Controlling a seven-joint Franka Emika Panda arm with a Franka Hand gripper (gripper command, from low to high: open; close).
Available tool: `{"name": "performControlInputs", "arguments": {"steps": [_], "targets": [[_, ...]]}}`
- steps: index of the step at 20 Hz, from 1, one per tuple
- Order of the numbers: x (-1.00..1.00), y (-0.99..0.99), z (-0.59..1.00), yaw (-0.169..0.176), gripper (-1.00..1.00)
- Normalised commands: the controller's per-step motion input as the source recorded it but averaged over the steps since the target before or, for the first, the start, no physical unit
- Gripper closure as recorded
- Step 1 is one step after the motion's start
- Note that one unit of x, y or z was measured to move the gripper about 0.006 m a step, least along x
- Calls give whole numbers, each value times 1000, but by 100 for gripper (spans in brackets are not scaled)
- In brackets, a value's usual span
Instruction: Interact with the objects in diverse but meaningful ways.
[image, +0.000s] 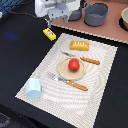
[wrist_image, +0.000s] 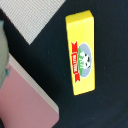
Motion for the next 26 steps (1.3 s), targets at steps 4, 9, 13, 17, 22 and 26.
{"name": "performControlInputs", "arguments": {"steps": [4, 9, 13, 17, 22, 26], "targets": [[-631, 1, -584, -94, -100], [-385, 0, -533, -37, -100], [-101, 80, -494, -16, -100], [0, 199, -429, 0, -100], [3, 228, -437, -1, 100], [0, 199, -444, -6, 100]]}}
